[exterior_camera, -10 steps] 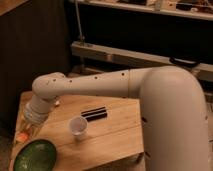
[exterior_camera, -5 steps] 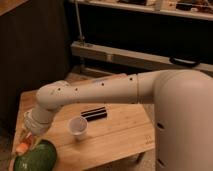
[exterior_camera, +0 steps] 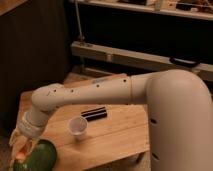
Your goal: Place the pepper in the ceramic bowl
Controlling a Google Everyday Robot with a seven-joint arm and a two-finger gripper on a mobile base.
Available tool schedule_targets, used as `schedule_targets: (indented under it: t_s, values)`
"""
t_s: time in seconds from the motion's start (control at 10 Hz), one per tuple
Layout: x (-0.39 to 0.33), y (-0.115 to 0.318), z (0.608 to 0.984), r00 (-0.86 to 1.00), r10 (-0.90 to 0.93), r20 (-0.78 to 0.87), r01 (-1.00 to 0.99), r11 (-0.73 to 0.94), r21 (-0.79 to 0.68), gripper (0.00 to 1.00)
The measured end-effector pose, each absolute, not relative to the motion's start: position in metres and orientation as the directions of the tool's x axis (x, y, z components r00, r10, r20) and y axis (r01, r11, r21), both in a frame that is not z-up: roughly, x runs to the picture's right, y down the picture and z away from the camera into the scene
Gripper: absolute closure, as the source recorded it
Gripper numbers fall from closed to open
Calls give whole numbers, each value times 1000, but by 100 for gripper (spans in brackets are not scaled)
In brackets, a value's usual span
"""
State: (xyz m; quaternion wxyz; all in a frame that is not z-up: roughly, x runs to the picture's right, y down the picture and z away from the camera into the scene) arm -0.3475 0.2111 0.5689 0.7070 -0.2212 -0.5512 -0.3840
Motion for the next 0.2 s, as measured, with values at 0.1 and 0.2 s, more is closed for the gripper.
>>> schedule_targets:
  t_s: [0.1, 0.2]
  values:
    - [-347, 211, 569, 98, -299, 949, 787, 608, 110, 20]
    - [-347, 211, 569, 98, -299, 949, 787, 607, 110, 20]
